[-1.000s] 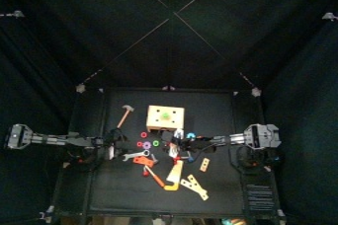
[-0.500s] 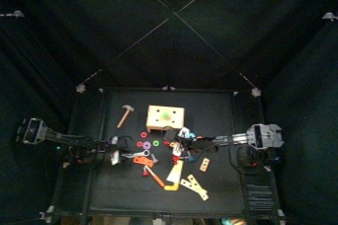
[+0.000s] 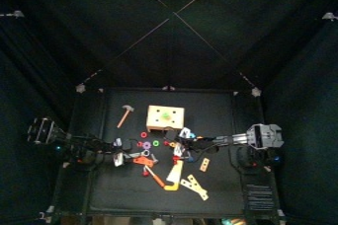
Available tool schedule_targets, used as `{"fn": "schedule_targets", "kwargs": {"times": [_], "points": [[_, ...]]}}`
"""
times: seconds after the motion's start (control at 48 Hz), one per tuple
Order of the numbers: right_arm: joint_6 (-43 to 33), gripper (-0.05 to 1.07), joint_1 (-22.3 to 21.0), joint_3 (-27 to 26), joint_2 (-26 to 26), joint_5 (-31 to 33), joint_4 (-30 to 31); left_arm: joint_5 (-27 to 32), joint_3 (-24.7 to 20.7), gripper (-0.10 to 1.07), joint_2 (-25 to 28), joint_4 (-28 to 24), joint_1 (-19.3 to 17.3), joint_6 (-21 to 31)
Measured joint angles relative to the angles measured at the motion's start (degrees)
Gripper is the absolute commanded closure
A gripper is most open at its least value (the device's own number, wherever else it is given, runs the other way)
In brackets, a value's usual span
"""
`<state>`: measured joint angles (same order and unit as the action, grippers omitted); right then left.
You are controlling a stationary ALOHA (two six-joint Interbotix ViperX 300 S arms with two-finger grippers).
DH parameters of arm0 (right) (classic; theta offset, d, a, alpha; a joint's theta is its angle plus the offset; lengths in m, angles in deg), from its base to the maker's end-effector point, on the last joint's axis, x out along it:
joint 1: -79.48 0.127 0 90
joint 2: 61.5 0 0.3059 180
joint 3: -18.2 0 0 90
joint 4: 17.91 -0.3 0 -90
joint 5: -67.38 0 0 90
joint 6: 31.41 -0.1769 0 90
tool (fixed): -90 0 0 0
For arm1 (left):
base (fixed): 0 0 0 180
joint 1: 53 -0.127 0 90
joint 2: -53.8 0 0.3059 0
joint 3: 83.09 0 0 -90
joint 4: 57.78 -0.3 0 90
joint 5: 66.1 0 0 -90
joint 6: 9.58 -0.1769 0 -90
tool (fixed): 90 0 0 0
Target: Grab wrench
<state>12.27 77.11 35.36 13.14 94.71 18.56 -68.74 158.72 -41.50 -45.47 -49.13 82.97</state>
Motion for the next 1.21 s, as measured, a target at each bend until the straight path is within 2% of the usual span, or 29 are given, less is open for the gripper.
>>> {"fn": "schedule_targets", "kwargs": {"times": [0.167,0.292,0.5,0.625,0.854,1.208], "points": [[-0.1,-0.02,0.0,0.5,0.0,0.2,0.0,2.7,-4.0,0.06,5.0,-0.1,0.0,0.0],[0.0,-0.02,0.0,0.8,0.0,0.3,0.1,4.4,-6.3,0.18,7.7,-0.4,-0.2,0.0],[-0.1,-0.02,0.1,1.5,0.2,0.3,0.2,5.6,-7.6,0.41,9.1,-1.2,-0.4,0.0],[-0.1,-0.02,0.1,1.8,0.2,0.2,0.2,5.8,-7.7,0.44,8.9,-1.8,-1.0,0.1],[0.0,-0.02,0.1,2.0,0.7,0.3,0.3,7.2,-7.3,0.44,4.7,-4.0,-2.5,0.2],[-0.2,-0.02,0.2,2.5,2.5,0.2,0.7,6.9,-7.2,0.44,-6.6,-8.3,-3.7,0.1]]}}
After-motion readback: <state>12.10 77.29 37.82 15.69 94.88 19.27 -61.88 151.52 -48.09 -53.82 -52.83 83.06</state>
